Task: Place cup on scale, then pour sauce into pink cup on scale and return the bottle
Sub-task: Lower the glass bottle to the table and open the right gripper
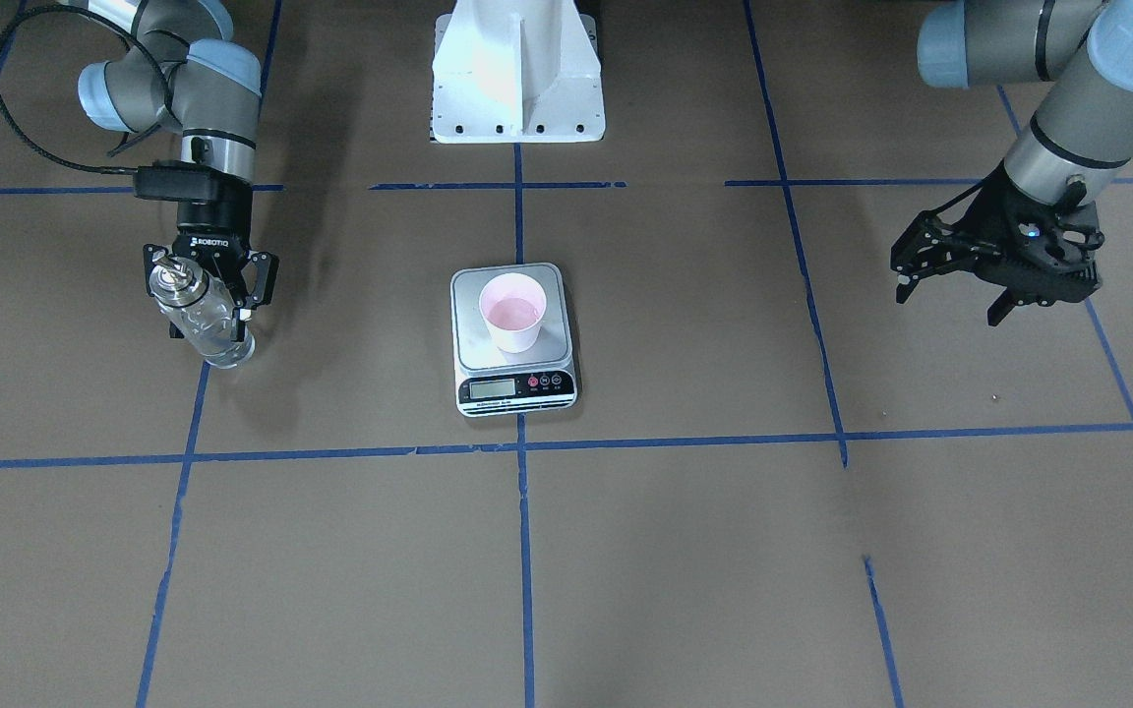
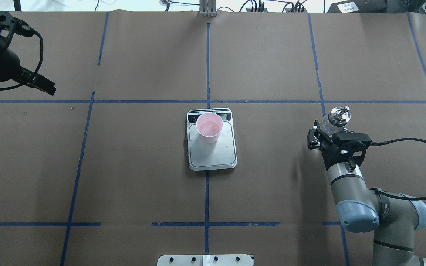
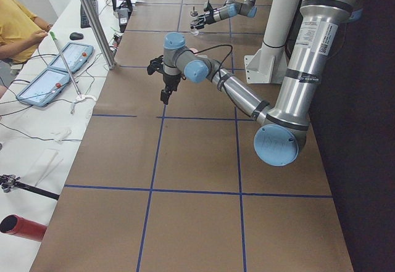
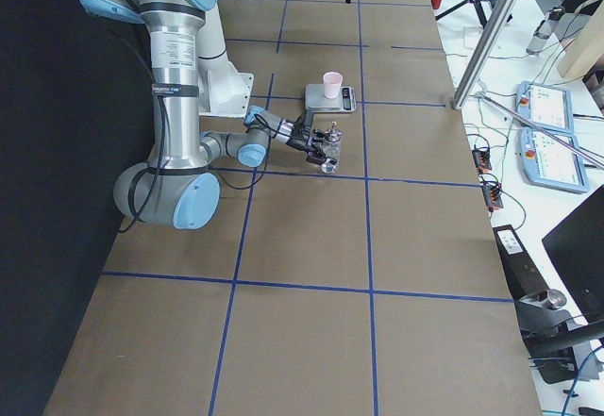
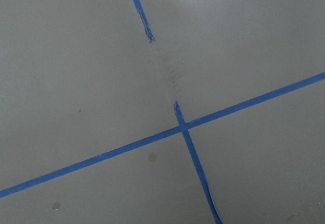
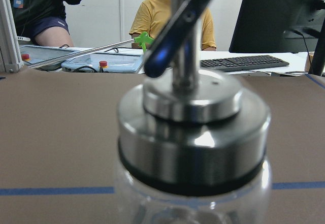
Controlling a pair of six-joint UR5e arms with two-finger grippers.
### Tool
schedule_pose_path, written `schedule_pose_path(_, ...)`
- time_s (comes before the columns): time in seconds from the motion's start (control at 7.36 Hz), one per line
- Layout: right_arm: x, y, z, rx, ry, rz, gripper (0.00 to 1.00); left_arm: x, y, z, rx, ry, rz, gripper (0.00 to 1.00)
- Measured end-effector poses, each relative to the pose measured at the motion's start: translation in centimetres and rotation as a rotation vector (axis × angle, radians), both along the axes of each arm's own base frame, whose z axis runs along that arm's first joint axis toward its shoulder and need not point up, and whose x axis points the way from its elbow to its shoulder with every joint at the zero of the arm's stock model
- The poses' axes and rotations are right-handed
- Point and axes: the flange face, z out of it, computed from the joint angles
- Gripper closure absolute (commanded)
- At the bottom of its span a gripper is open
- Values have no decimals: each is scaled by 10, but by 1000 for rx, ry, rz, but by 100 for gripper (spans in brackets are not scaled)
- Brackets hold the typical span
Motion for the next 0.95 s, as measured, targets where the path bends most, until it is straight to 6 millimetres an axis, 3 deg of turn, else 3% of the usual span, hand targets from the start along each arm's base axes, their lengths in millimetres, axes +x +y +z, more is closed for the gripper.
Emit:
schedule_pose_path(0.81, -2, 0, 4, -12, -6, -3, 100, 0, -1, -3, 4, 2, -2, 0)
schedule_pose_path(0.95, -3, 0, 4, -15, -8, -7, 78, 0, -1, -3, 4, 2, -2, 0)
